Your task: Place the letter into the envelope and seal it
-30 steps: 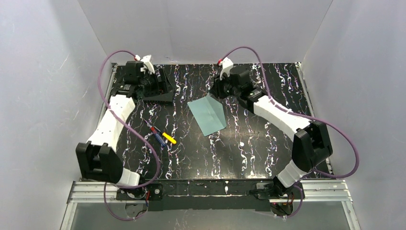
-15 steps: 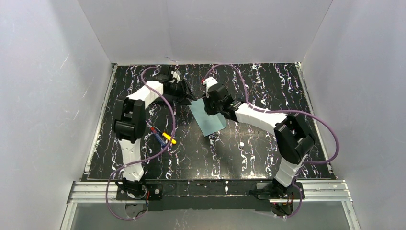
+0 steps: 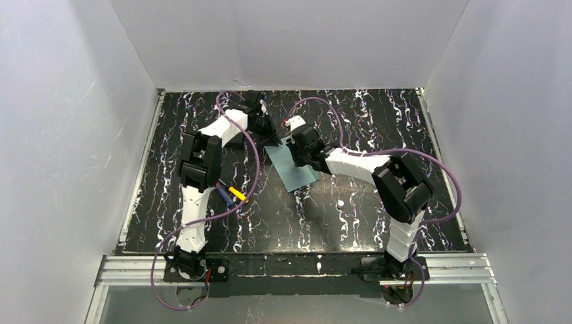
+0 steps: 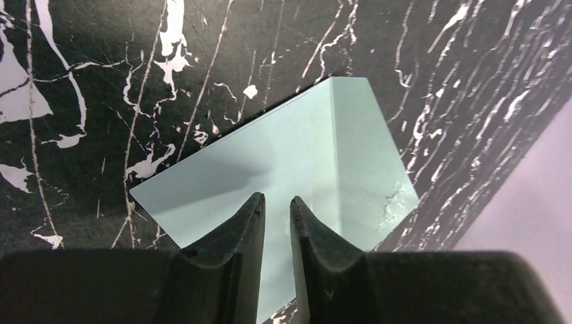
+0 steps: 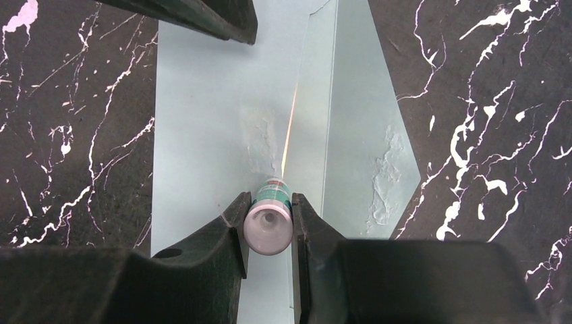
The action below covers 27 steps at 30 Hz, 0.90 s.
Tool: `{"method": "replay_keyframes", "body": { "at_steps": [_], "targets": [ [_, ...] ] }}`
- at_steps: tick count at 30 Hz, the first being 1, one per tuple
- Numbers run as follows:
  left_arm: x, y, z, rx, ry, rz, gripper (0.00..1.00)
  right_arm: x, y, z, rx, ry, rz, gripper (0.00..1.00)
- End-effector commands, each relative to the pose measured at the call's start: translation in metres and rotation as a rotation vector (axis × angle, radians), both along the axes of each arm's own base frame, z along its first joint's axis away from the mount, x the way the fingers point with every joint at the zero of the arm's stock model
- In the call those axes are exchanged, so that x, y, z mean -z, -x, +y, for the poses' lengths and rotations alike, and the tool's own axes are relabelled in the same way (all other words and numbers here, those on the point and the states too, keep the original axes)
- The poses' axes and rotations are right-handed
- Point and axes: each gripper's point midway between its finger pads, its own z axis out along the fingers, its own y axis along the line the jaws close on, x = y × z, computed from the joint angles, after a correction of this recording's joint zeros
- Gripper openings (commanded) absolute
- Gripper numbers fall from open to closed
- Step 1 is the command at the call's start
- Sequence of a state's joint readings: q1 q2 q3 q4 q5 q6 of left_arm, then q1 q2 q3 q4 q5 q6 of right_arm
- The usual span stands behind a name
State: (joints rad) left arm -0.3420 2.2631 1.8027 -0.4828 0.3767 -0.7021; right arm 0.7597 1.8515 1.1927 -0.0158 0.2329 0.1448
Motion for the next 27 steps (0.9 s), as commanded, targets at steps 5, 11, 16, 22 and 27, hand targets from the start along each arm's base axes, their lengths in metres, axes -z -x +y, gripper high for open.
{"method": "replay_keyframes", "body": {
  "at_steps": [5, 11, 16, 22, 27],
  "targets": [
    [0.026, 0.014, 0.014, 0.025, -0.118, 0.079, 0.15, -0.010, -0.010, 0.013, -0.067, -0.059, -0.109, 0.01],
    [0.041, 0.023, 0.021, 0.035, -0.162, 0.130, 0.10, 0.001, -0.006, 0.010, -0.097, -0.041, -0.146, 0.01],
    [0.051, 0.027, 0.020, 0.085, -0.163, 0.148, 0.00, 0.012, -0.009, 0.008, -0.086, -0.025, -0.159, 0.01],
    [0.061, 0.030, 0.022, 0.194, -0.210, 0.162, 0.00, 0.028, -0.015, 0.008, -0.045, -0.019, -0.148, 0.01],
    [0.063, 0.031, 0.024, 0.198, -0.220, 0.162, 0.00, 0.029, -0.025, 0.013, -0.032, -0.010, -0.155, 0.01]
  ]
}}
